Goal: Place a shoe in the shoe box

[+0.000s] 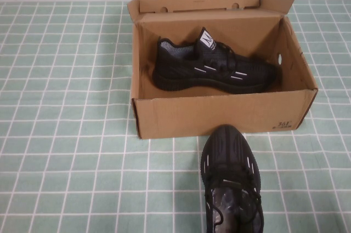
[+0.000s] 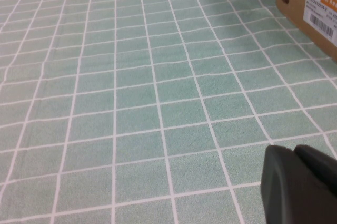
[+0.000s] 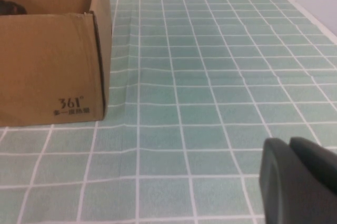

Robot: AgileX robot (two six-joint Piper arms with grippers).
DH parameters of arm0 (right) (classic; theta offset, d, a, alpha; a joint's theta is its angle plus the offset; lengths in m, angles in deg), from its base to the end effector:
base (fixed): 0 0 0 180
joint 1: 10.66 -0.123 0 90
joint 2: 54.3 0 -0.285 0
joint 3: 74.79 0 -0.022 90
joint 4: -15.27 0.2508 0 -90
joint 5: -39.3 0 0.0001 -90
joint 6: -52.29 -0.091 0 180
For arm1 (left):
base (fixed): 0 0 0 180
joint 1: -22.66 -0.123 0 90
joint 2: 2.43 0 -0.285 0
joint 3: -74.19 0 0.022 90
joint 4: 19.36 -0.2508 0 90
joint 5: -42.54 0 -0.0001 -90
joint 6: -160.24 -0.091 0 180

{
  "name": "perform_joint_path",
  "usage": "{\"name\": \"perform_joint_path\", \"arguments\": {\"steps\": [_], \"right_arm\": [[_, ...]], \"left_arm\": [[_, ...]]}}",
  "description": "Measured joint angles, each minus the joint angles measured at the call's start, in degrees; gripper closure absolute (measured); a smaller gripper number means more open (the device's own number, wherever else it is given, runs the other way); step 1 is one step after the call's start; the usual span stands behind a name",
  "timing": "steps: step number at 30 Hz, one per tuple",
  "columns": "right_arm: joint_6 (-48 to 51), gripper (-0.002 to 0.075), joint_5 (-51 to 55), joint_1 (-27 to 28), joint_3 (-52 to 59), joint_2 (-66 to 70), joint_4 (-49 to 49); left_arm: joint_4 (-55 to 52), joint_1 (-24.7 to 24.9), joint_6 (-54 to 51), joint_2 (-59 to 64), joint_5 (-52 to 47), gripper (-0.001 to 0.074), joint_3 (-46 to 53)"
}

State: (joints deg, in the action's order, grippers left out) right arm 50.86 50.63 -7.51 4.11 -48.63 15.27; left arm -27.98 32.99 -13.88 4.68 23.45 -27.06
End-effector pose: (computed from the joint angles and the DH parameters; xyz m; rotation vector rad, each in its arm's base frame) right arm 0.0544 -0.0030 0.1873 0.0669 1.6725 -0.0227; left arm 0.0536 -0.0052 0.1751 0.1663 1.8207 -0.0543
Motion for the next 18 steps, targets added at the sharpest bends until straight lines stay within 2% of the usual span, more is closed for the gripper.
{"name": "perform_joint_path", "arguments": {"steps": [12,18], "right_arm": [[0.0,0.0733,-0.89,0.0,0.0,0.0,0.0],[0.0,0.0733,-9.12,0.0,0.0,0.0,0.0]], "left_arm": [[0.0,0.0,0.0,0.0,0.12,0.0739,0.0],[0.0,0.0,1.53,0.0,3.75,0.0739,0.0]]}}
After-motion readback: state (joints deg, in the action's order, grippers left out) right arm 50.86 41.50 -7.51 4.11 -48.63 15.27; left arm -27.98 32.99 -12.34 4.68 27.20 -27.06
